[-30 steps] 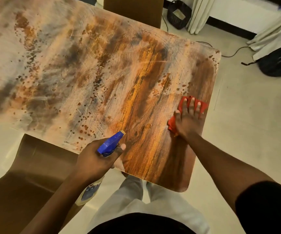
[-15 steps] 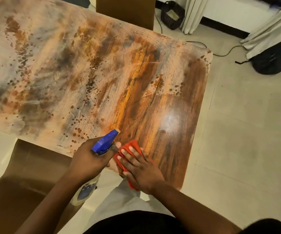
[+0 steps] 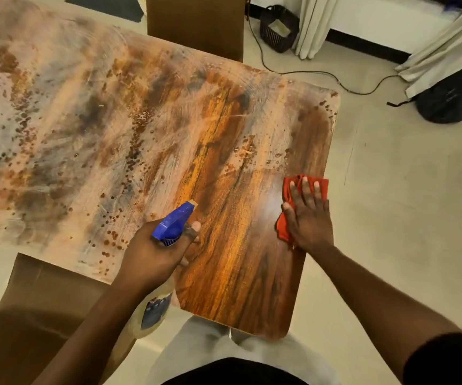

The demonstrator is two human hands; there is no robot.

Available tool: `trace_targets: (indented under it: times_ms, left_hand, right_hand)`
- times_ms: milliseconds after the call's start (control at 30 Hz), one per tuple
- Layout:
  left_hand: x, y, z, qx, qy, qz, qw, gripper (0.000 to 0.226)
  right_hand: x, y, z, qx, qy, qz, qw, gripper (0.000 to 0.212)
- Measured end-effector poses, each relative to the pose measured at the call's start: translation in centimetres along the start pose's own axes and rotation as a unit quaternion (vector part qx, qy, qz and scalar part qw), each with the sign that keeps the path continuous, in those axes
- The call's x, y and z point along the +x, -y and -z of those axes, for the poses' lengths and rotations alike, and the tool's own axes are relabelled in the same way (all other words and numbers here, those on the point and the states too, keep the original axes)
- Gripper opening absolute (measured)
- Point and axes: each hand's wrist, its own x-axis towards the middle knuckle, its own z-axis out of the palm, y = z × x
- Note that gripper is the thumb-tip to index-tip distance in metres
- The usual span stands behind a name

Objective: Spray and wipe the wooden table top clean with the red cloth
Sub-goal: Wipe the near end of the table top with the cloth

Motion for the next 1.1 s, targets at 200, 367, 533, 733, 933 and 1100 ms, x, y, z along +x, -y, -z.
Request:
trace_targets:
  times_ms: [200, 367, 533, 733, 933, 1100]
  left_hand:
    - [1.8, -3.7, 0.2, -0.032, -0.065, -0.009, 0.997, 0.017]
    - [2.3, -5.0, 0.2, -0.046, -0.084, 0.001, 0.995, 0.008]
    - [2.6, -5.9, 0.4, -0.053, -0.066, 0.022, 0.996, 0.014]
    - [4.9, -7.1, 0.8, -0.022, -0.044, 0.015, 0.999, 0.02]
    - [7.9, -8.1, 0.1, 0.017, -0.008, -0.016, 1.0, 0.007]
    - [9.4, -7.8, -0.3, 0.01, 0.02, -0.028, 0.999, 0.008]
  right_hand:
    - [13.2, 3.1, 3.7, 0.036, 0.004, -0.034, 0.999, 0.07]
    - [17.2, 10.4, 2.8, 0.034, 0.057, 0.106, 0.992, 0.07]
    - [9.9, 18.2, -2.5, -0.014, 0.082, 0.275, 0.958, 0.071]
    - [-1.2, 16.7, -7.0, -0.038, 0.077, 0.395, 0.915, 0.067]
    - [1.1, 6.9, -3.0, -0.036, 0.033, 0.28, 0.959, 0.064]
    - [10.3, 1.2, 1.9, -0.022, 0.002, 0.106, 0.994, 0.067]
